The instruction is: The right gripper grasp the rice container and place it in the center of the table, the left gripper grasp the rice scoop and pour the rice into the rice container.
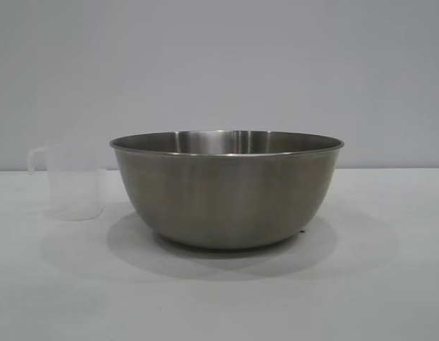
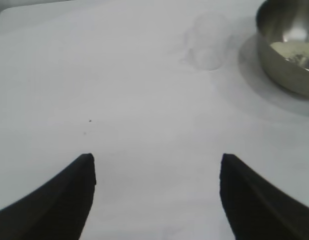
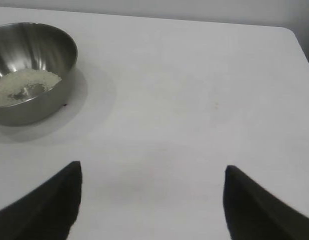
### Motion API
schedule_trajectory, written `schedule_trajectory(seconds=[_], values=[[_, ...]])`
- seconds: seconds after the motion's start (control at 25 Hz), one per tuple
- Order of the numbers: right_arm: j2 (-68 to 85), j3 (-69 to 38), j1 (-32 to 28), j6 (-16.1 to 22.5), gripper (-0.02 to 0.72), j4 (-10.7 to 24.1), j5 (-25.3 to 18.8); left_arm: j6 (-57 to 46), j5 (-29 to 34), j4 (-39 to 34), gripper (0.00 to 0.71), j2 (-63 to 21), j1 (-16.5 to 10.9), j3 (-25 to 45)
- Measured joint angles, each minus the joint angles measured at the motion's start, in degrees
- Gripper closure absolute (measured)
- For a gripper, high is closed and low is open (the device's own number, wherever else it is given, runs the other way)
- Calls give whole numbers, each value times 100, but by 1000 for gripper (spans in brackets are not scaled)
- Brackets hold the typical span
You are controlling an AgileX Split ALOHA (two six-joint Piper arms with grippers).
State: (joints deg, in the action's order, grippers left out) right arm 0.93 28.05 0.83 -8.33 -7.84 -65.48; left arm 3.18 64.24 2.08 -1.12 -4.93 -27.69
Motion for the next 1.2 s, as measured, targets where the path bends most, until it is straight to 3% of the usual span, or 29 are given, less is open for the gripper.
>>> schedule_trajectory(seconds=[1.2], values=[[0,0,169,0,170,-11,0,0,0,0,226,0,136,0]])
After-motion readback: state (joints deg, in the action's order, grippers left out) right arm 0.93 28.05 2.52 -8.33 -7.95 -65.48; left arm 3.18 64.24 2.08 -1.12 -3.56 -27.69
